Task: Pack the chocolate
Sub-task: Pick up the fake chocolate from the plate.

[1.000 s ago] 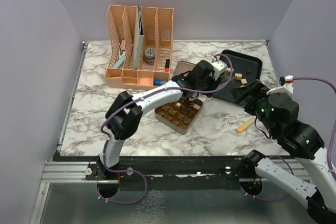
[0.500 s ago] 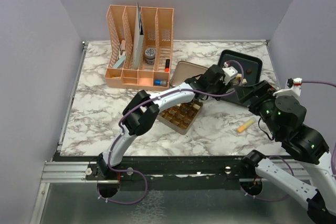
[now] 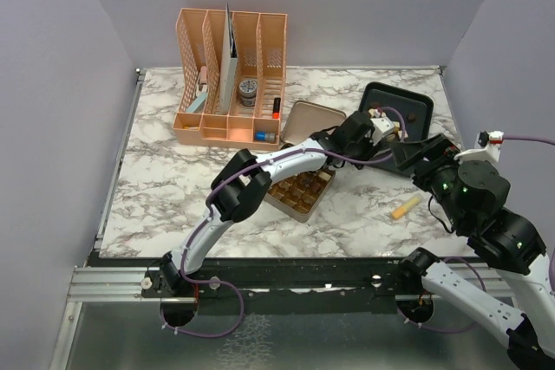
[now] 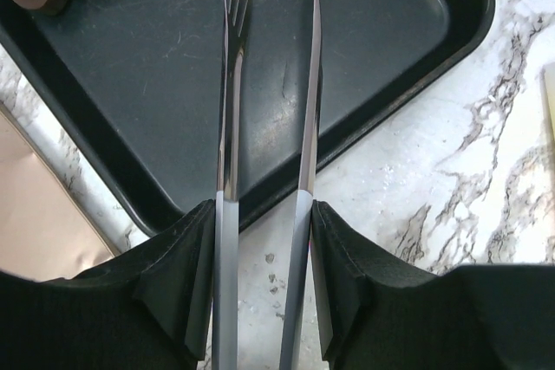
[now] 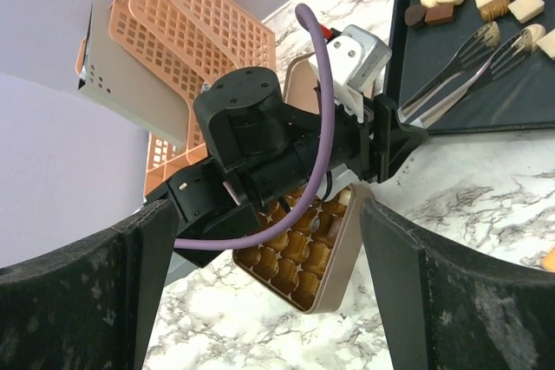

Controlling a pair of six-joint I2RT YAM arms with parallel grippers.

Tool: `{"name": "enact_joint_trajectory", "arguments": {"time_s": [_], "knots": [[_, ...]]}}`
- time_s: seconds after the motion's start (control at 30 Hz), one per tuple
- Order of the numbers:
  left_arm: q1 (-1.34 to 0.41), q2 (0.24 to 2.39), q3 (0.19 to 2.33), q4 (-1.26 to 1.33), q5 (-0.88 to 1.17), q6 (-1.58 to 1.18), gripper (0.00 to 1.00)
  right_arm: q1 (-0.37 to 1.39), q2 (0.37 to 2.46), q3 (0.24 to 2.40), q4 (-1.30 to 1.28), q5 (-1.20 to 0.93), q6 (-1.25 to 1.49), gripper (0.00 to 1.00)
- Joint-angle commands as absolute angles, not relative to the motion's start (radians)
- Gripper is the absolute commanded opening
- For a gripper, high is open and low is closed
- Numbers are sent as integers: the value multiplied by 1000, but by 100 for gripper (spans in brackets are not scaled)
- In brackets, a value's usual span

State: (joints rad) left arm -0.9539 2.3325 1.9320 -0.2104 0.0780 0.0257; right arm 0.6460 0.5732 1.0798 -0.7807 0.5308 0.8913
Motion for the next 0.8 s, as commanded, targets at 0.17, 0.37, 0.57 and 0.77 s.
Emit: {"name": "enact_joint_trajectory", "arguments": {"time_s": [0.17,0.37,0.57,0.77], "knots": [[-966,2395,2025,-186,36,58,47,643,553,1097,-782,558,915,90],[-969,2426,2048,-201,26,63,46,643,545,1093,-788,555,921,90],[-980,2399,2048,-200,13,70,35,643,528,1080,-792,551,931,90],[-992,2319,2030,-212,8,55,30,643,508,1053,-776,524,929,90]]}}
